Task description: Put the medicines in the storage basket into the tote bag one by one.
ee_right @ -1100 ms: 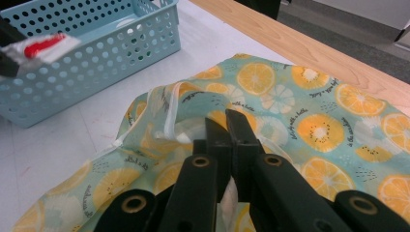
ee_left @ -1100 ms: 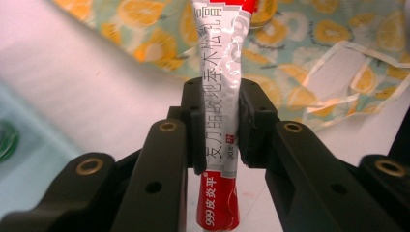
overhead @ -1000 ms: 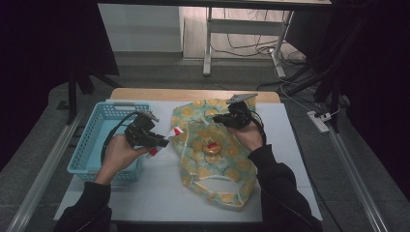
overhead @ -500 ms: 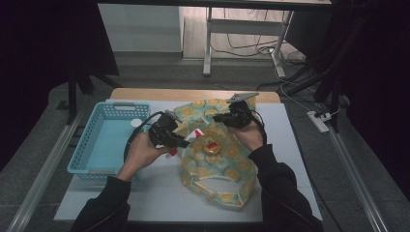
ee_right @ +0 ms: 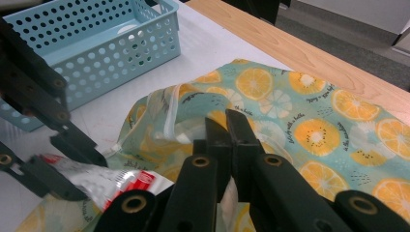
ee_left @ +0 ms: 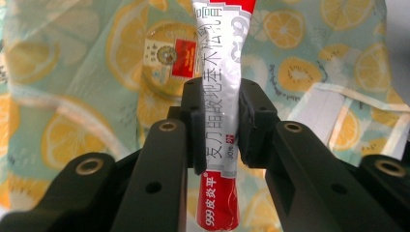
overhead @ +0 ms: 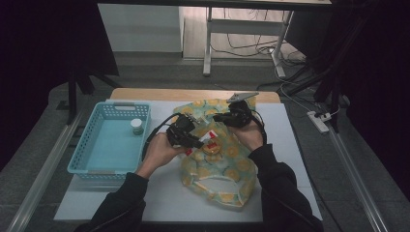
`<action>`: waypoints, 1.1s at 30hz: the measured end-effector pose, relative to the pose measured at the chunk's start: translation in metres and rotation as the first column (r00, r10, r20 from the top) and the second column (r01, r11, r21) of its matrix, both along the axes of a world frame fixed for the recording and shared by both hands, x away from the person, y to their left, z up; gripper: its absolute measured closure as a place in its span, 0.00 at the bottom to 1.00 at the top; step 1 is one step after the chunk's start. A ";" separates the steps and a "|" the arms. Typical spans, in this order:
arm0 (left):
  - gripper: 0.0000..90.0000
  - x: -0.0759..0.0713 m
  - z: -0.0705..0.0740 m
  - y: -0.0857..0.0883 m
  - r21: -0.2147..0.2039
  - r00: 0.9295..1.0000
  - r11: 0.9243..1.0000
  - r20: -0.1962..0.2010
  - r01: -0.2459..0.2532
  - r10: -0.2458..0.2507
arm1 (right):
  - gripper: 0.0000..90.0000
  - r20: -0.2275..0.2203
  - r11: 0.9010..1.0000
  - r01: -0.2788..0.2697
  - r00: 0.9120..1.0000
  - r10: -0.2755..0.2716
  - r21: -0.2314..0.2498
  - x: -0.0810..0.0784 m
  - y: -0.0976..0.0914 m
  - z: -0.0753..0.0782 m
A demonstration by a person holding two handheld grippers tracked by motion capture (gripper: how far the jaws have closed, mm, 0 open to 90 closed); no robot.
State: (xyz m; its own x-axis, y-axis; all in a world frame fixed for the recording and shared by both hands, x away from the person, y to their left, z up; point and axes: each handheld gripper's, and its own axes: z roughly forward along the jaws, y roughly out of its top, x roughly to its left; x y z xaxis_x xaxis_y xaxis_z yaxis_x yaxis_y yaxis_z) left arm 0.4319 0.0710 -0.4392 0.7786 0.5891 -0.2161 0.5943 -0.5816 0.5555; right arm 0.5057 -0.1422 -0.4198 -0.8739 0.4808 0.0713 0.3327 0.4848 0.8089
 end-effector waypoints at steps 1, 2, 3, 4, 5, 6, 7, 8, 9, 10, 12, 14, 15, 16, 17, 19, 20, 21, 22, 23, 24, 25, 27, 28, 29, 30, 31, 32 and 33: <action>0.84 0.001 -0.001 -0.002 -0.001 1.000 1.000 0.000 0.001 -0.001 | 1.00 0.000 1.000 0.000 1.000 0.000 0.000 0.000 0.000 0.000; 0.84 0.002 -0.002 -0.004 -0.002 1.000 1.000 0.003 -0.003 0.003 | 1.00 -0.001 1.000 0.000 1.000 0.000 0.000 0.000 0.000 0.000; 0.84 0.004 -0.002 -0.006 0.004 1.000 1.000 0.006 -0.001 0.001 | 1.00 0.000 1.000 0.000 1.000 0.000 -0.001 0.000 0.000 0.000; 0.84 0.005 -0.003 -0.008 0.009 1.000 1.000 0.011 -0.002 0.002 | 1.00 0.002 1.000 -0.001 1.000 0.001 -0.001 0.000 0.001 -0.001; 0.84 0.006 -0.003 -0.011 0.012 1.000 1.000 0.015 -0.003 0.003 | 1.00 0.002 1.000 0.000 1.000 0.000 0.001 0.000 0.001 -0.001; 0.84 0.007 -0.004 -0.013 0.016 1.000 1.000 0.020 -0.002 0.002 | 1.00 0.002 1.000 0.000 1.000 0.000 -0.001 0.000 0.001 -0.001; 0.84 0.008 -0.004 -0.015 0.021 1.000 1.000 0.026 -0.001 0.001 | 1.00 -0.002 1.000 0.001 1.000 -0.001 -0.001 0.000 0.001 -0.001; 0.84 0.009 -0.005 -0.016 0.023 1.000 1.000 0.031 -0.003 0.003 | 1.00 -0.003 1.000 0.000 1.000 -0.001 -0.003 0.000 0.002 -0.002; 0.84 0.011 -0.006 -0.018 0.024 0.999 1.000 0.036 -0.005 0.004 | 1.00 -0.003 1.000 0.000 1.000 0.000 -0.005 0.000 0.002 -0.002; 0.84 0.012 -0.006 -0.020 0.025 0.999 1.000 0.039 -0.006 0.005 | 1.00 -0.002 1.000 0.000 1.000 0.000 -0.005 0.000 0.002 -0.002; 0.84 0.014 -0.008 -0.023 0.028 0.999 1.000 0.045 -0.009 0.008 | 1.00 -0.002 1.000 0.000 1.000 0.000 -0.006 0.000 0.002 -0.003; 0.84 0.017 -0.011 -0.025 0.039 0.999 0.999 0.053 -0.013 0.011 | 1.00 -0.004 1.000 0.003 1.000 -0.003 -0.006 0.001 0.002 -0.003; 0.84 0.019 -0.012 -0.026 0.044 0.998 0.999 0.056 -0.016 0.013 | 1.00 -0.005 1.000 0.006 1.000 -0.006 -0.005 0.001 0.002 -0.003; 0.84 0.021 -0.013 -0.027 0.044 0.998 0.999 0.053 -0.020 0.017 | 1.00 -0.004 1.000 0.007 1.000 -0.007 -0.005 0.001 0.002 -0.003; 0.84 0.022 -0.014 -0.028 0.046 0.998 0.999 0.055 -0.027 0.024 | 1.00 -0.001 1.000 0.006 1.000 -0.006 -0.006 0.001 0.002 -0.002; 0.84 0.025 -0.016 -0.030 0.053 0.997 0.998 0.063 -0.037 0.033 | 1.00 0.000 1.000 0.006 1.000 -0.006 -0.005 0.001 0.002 -0.002; 0.84 0.027 -0.017 -0.030 0.048 0.997 0.998 0.062 -0.040 0.037 | 1.00 0.000 1.000 0.006 1.000 -0.006 -0.006 0.001 0.002 -0.002; 0.84 0.028 -0.019 -0.031 0.044 0.997 0.998 0.064 -0.049 0.046 | 1.00 0.000 1.000 0.006 1.000 -0.006 -0.006 0.001 0.003 -0.002; 0.84 0.030 -0.020 -0.031 0.050 0.997 0.997 0.066 -0.051 0.048 | 1.00 0.000 1.000 0.005 1.000 -0.005 -0.006 0.001 0.003 -0.002; 0.84 0.031 -0.021 -0.032 0.051 0.996 0.997 0.072 -0.060 0.056 | 1.00 -0.001 1.000 0.005 1.000 -0.005 -0.007 0.001 0.003 -0.002; 0.84 0.032 -0.022 -0.032 0.056 0.995 0.996 0.077 -0.064 0.059 | 1.00 -0.001 1.000 0.005 1.000 -0.005 -0.007 0.001 0.003 -0.002; 0.84 0.033 -0.024 -0.033 0.059 0.995 0.996 0.079 -0.066 0.061 | 1.00 -0.002 1.000 0.005 1.000 -0.005 -0.008 0.001 0.003 -0.003; 0.84 0.035 -0.026 -0.034 0.066 0.993 0.995 0.095 -0.076 0.069 | 1.00 -0.003 1.000 0.008 1.000 -0.008 -0.008 0.001 0.004 -0.003; 0.84 0.036 -0.027 -0.035 0.072 0.993 0.994 0.095 -0.076 0.069 | 1.00 -0.003 1.000 0.008 1.000 -0.008 -0.011 0.001 0.004 -0.004; 0.84 0.037 -0.028 -0.035 0.080 0.993 0.994 0.098 -0.074 0.066 | 1.00 -0.002 1.000 0.009 1.000 -0.009 -0.013 0.001 0.004 -0.004; 0.84 0.038 -0.030 -0.036 0.084 0.993 0.994 0.101 -0.076 0.067 | 1.00 -0.001 1.000 0.009 1.000 -0.009 -0.013 0.001 0.004 -0.004; 0.84 0.039 -0.031 -0.037 0.089 0.992 0.993 0.108 -0.078 0.068 | 1.00 0.000 1.000 0.010 1.000 -0.010 -0.014 0.001 0.004 -0.004; 0.84 0.040 -0.032 -0.037 0.095 0.991 0.992 0.112 -0.079 0.069 | 1.00 -0.001 1.000 0.011 1.000 -0.011 -0.013 0.001 0.004 -0.005; 0.84 0.041 -0.033 -0.037 0.100 0.991 0.992 0.112 -0.082 0.070 | 1.00 0.001 1.000 0.011 1.000 -0.011 -0.013 0.001 0.004 -0.005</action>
